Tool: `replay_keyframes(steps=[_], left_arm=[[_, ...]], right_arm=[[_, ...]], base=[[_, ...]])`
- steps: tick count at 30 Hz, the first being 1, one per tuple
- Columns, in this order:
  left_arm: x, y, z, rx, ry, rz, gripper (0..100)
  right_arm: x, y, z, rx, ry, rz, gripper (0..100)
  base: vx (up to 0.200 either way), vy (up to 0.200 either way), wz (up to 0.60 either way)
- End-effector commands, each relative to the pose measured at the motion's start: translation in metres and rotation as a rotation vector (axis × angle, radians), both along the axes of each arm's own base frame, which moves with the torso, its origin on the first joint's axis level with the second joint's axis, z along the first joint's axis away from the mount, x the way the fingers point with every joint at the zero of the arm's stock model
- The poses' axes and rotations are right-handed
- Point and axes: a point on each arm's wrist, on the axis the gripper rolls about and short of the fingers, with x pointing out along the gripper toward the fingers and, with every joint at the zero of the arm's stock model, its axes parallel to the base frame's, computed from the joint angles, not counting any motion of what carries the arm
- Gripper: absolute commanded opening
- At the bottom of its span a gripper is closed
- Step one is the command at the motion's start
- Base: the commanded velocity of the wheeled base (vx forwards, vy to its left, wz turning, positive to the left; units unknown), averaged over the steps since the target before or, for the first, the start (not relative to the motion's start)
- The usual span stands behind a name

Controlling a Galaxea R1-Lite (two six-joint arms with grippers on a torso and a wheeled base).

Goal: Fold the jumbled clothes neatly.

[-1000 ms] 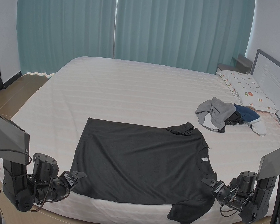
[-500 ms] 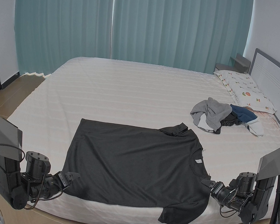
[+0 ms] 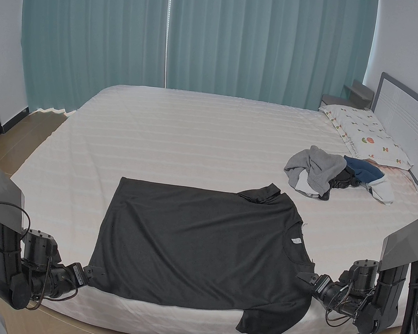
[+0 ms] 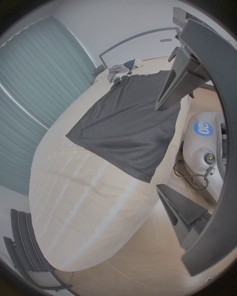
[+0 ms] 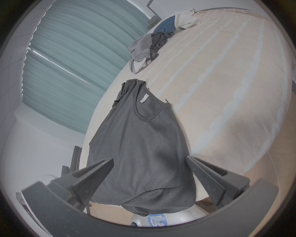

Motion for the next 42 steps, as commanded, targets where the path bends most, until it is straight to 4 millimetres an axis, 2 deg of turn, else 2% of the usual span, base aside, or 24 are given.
replay_keyframes(steps=[1,3,9,30,42], left_arm=[[0.0,0.001,-0.014,0.02,0.041,0.013,100],[0.004,0.001,-0.023,0.053,0.034,0.041,100],[-0.001,-0.004,-0.03,0.112,0.018,-0.028,100],[0.024,-0.011,-0.042,0.153,-0.049,-0.009,100],[0.025,-0.014,-0.044,0.159,-0.05,-0.015,100]], right_arm=[[0.0,0.001,-0.003,-0.001,-0.001,0.002,100],[0.0,0.001,-0.003,-0.001,-0.001,0.002,100],[0.0,0.001,-0.003,-0.001,0.001,0.004,100],[-0.002,0.005,-0.009,-0.023,0.014,0.025,100],[-0.002,0.005,-0.009,-0.025,0.014,0.024,100]], base=[[0.0,0.0,0.0],[0.0,0.0,0.0],[0.0,0.0,0.0],[0.0,0.0,0.0],[0.0,0.0,0.0]])
